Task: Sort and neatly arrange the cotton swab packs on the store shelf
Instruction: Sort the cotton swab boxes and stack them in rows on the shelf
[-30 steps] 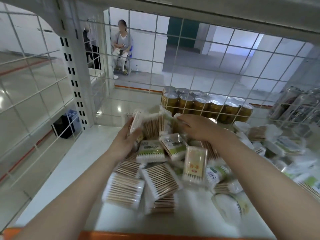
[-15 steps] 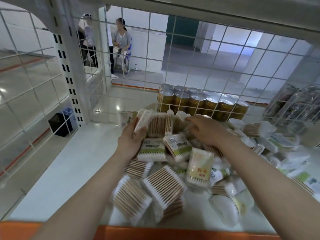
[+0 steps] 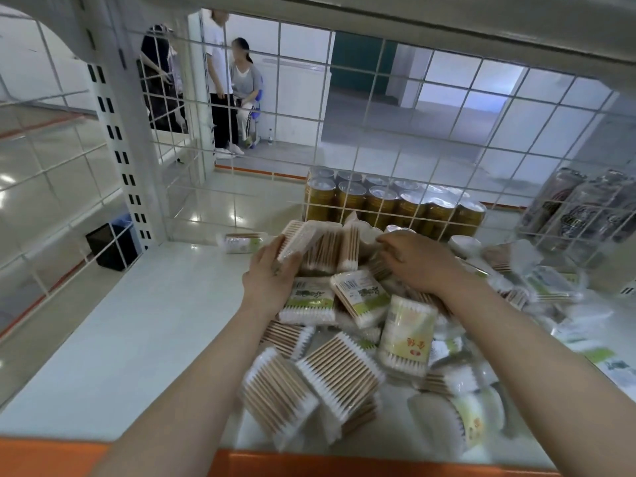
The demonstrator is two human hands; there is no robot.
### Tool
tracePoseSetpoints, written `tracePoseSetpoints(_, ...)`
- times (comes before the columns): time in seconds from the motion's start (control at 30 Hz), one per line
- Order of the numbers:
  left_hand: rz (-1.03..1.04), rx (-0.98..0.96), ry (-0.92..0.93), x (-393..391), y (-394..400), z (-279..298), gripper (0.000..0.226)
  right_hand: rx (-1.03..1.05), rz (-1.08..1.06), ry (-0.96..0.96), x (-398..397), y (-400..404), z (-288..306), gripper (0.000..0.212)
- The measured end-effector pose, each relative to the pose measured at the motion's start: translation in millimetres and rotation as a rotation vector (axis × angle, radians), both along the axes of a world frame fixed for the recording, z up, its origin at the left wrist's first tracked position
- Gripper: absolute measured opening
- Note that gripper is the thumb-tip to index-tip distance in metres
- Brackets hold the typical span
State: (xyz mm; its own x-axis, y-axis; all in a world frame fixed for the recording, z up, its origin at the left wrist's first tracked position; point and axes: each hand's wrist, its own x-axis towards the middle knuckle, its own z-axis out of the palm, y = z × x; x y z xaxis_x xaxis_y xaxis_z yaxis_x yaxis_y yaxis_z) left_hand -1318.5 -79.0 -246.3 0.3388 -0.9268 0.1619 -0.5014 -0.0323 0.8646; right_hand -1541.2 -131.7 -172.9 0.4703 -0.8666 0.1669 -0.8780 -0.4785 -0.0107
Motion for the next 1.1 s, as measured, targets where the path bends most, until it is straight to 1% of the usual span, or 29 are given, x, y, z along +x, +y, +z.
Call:
tracePoseSetpoints(0.13, 0.028, -0.019, -0.02, -2, -1, -2, 0.048, -0.003, 0.005, -0.018, -3, 2, 1, 0.039)
tracePoseSetpoints(0.3, 0.048, 0.015, -0.021, -11, 9, 6, 0.05, -0.011, 0.005, -0.043, -5, 3, 1, 0.036)
tracePoseSetpoints(0.47, 0.082, 0.049, 0.044, -9, 20, 7, 0.056, -0.033, 0.008, -0.167, -2, 9, 4, 0.032)
tracePoseSetpoints(0.57, 0.096, 0.108, -0.006, -4, 25, 7, 0.059, -0.059, -0.006, -0.21, 3, 15, 11, 0.031)
tracePoseSetpoints(0.7, 0.073, 0.108, -0.017, 2, 31, 8, 0.064, -0.066, -0.026, -0.223, 10, 24, 19, 0.031)
tracePoseSetpoints(0.8, 0.085, 0.111, 0.003, 9, 38, 8, 0.05, -0.049, -0.031, -0.214, 14, 29, 22, 0.032)
tracePoseSetpoints(1.1, 0.123, 0.113, -0.111, 41, 51, 8, 0.029, -0.032, 0.009, -0.284, 37, 42, 26, 0.032)
